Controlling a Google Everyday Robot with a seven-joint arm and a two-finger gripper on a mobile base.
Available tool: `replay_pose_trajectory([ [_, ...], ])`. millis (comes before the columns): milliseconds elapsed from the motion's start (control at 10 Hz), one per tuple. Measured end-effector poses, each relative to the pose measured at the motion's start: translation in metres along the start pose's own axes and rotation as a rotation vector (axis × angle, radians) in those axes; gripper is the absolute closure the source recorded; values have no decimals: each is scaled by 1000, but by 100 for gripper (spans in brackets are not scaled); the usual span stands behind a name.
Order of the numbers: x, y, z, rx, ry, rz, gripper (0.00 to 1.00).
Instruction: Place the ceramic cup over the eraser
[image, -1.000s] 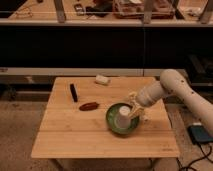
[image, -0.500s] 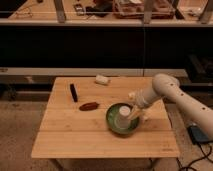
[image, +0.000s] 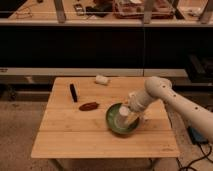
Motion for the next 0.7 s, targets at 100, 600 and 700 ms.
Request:
replay_pose_trajectory([
  [100,-3,2,5,-18,1,-5,53],
  [600,-21,-10,-3,-47,-136,75,98],
  [700,-33,-26,-26,-24,-177,77,100],
])
